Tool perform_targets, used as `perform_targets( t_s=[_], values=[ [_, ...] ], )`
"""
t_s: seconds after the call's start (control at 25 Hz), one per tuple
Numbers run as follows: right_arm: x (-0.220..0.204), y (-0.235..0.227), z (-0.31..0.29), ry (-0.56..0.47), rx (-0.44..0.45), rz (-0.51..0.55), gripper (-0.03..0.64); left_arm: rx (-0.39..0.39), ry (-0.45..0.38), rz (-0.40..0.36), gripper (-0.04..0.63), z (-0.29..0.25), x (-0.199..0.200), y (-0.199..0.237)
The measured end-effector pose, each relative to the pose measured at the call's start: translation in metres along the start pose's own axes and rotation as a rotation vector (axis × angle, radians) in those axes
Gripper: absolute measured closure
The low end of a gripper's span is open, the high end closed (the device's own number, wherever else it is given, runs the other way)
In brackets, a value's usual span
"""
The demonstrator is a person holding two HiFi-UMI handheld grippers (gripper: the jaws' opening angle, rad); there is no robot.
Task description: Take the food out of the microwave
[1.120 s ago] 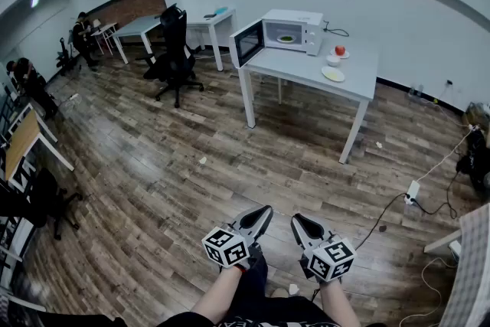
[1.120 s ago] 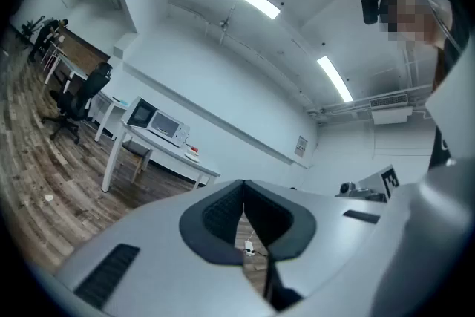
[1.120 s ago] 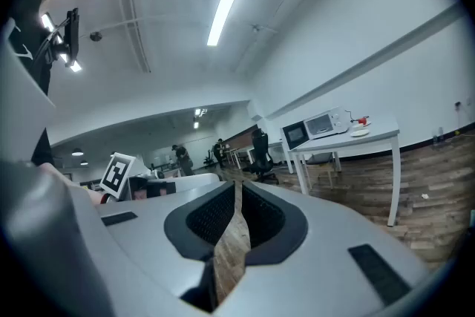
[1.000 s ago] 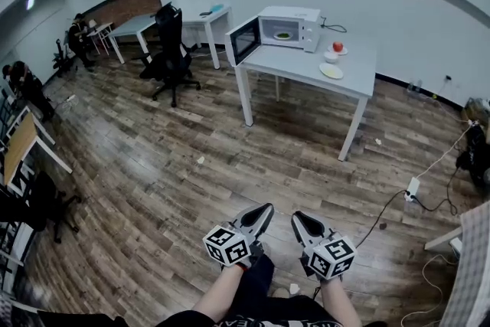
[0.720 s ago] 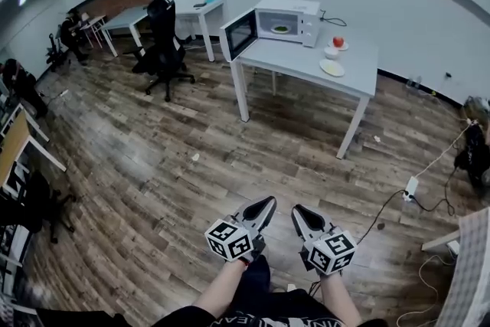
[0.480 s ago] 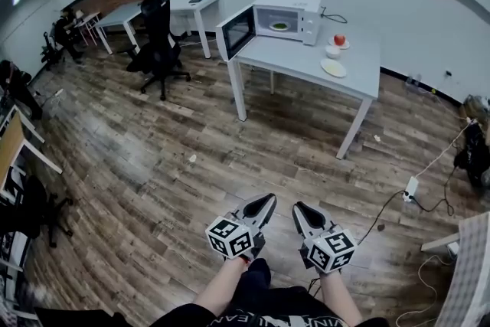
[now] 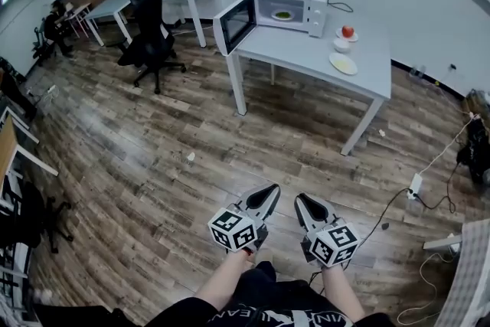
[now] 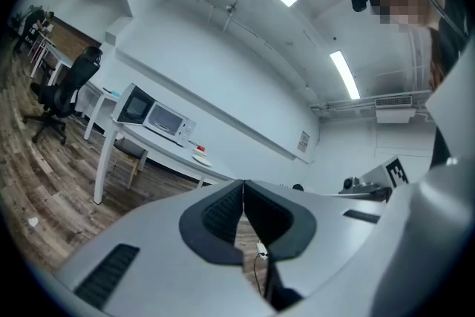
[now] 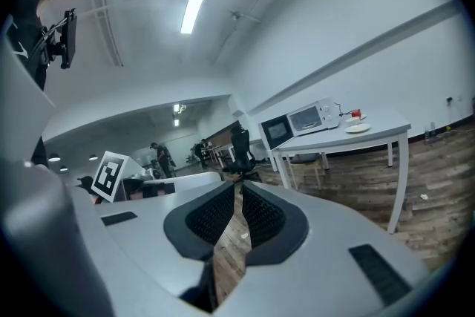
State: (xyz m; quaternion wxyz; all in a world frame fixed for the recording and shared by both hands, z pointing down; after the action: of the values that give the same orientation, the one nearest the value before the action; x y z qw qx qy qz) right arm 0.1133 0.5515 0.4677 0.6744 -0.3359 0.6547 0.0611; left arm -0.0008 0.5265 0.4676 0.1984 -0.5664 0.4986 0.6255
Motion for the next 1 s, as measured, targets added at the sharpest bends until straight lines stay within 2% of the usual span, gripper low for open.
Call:
perform_targets(
  t_s=[0.24, 0.48, 0.8, 1.0],
  values=[
    [0.009, -0.024, -0.050, 0.004, 0.011, 0.016, 0.565, 0.003, 0.007, -0.041, 0.585, -0.025, 0.019, 0.042],
    [0.011, -0.036, -0.083, 0.026, 0.026, 0.023, 0.565, 0.015, -0.014, -0.012, 0.585, -0.042, 0.033, 0.072],
    [0.031, -0.074, -0.121, 0.021, 0.039, 0.027, 0.565, 0.031, -0.015, -0.002, 0.585, -0.075, 0.047, 0.102],
    [0.056, -0.106, -0.160, -0.004, 0.073, 0.040, 0.565, 0.044, -0.037, -0.003, 0.584, -0.113, 0.075, 0.125]
  ],
)
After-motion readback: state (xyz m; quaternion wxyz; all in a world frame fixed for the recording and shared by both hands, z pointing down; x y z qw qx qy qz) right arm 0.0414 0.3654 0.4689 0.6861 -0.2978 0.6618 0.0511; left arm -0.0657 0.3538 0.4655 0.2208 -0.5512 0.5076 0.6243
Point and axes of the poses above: the fingertips, and each gripper's own axes: z backward along the fingers, y to its left, x out of its top, the point moved 4 cm from there along z, backward along the fingers, and after that the axes turned 14 degrees about x, right-handed, at the moved point
